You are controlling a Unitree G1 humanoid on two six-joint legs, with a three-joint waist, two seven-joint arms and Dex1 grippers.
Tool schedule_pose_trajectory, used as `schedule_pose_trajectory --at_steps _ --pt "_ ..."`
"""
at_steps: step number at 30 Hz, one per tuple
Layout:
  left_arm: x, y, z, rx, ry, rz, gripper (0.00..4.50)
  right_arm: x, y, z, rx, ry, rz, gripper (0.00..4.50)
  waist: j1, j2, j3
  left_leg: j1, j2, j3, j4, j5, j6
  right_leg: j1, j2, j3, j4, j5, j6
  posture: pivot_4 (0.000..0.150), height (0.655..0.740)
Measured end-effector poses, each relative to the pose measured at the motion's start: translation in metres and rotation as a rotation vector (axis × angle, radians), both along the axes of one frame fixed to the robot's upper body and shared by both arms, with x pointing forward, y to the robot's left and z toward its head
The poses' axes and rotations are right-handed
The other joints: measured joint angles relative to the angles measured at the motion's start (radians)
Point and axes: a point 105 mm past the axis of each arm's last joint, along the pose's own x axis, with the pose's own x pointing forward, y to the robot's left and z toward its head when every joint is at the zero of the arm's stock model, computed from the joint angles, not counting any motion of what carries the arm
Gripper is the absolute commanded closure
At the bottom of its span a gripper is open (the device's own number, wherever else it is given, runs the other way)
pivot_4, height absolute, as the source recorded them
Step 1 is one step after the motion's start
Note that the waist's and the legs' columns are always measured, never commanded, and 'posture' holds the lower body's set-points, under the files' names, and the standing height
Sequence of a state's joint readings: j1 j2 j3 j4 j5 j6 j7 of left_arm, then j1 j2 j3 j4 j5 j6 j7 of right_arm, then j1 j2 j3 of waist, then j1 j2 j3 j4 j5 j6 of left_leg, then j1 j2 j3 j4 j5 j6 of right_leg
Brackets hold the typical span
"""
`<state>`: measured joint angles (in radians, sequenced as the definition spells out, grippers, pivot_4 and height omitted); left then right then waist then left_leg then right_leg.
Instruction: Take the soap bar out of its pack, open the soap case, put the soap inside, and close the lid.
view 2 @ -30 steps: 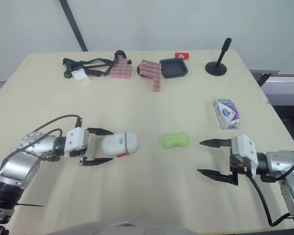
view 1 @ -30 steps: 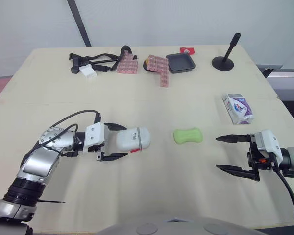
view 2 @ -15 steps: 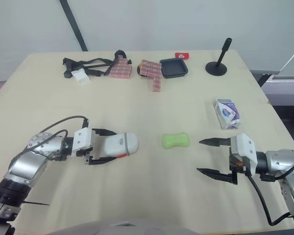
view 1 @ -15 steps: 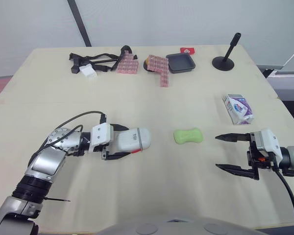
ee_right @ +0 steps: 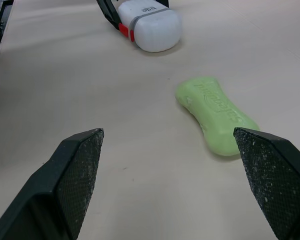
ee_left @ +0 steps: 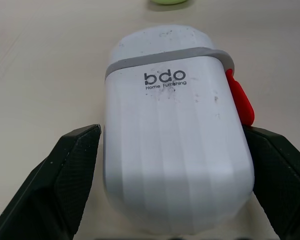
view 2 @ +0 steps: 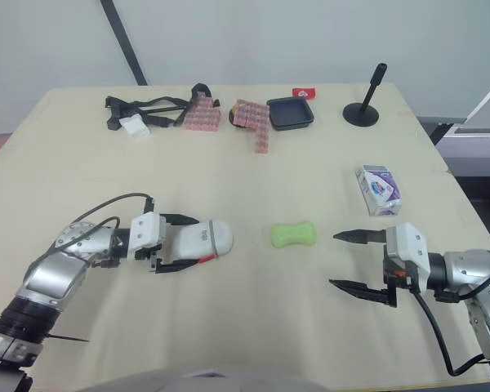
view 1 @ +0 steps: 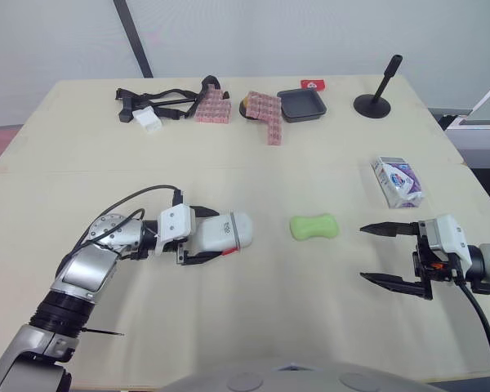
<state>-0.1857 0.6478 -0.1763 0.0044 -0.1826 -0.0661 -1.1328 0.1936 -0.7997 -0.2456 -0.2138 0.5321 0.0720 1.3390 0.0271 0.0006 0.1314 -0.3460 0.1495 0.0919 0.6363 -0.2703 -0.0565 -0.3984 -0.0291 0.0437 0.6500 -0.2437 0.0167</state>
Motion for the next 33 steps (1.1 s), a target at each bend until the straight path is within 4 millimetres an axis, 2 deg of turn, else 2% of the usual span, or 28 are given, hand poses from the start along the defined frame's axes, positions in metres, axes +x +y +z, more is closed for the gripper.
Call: schedule_pose_trajectory --at_steps 17,18,20,33 --pt "0.0032 -0.0009 -0.002 -0.006 -0.01 0.01 0.0 -0.0011 -0.0034 -0.0028 -0.001 0.005 0.003 0.04 0.0 0.0 0.0 -0.001 0.0 0.0 0.001 0.001 0.001 0.0 -0.001 -0.001 0.0 0.0 0.0 0.15 0.7374" --pt "0.003 -0.0012 -0.0017 -0.007 -0.015 0.006 0.52 -0.001 -0.004 -0.0032 -0.001 0.006 0.002 0.0 0.0 0.0 0.0 -0.002 0.0 0.0 0.001 0.001 0.001 0.0 -0.001 -0.002 0.0 0.0 0.0 0.15 0.7374" --pt "0.0027 -0.0018 -0.0016 -0.008 -0.016 0.0 1.01 -0.0011 -0.0041 -0.0033 -0.001 0.005 0.002 0.0 0.0 0.0 0.0 -0.002 0.0 0.0 0.001 0.001 0.001 0.0 -0.001 -0.002 0.0 0.0 0.0 0.15 0.7374" --pt "0.0036 -0.0019 -0.0023 -0.005 -0.044 -0.004 1.02 0.0002 -0.0043 -0.0037 0.001 0.012 -0.011 0.0 0.0 0.0 0.0 -0.003 0.0 0.0 0.002 0.001 0.002 0.0 -0.002 -0.003 0.0 0.0 0.0 0.15 0.7374"
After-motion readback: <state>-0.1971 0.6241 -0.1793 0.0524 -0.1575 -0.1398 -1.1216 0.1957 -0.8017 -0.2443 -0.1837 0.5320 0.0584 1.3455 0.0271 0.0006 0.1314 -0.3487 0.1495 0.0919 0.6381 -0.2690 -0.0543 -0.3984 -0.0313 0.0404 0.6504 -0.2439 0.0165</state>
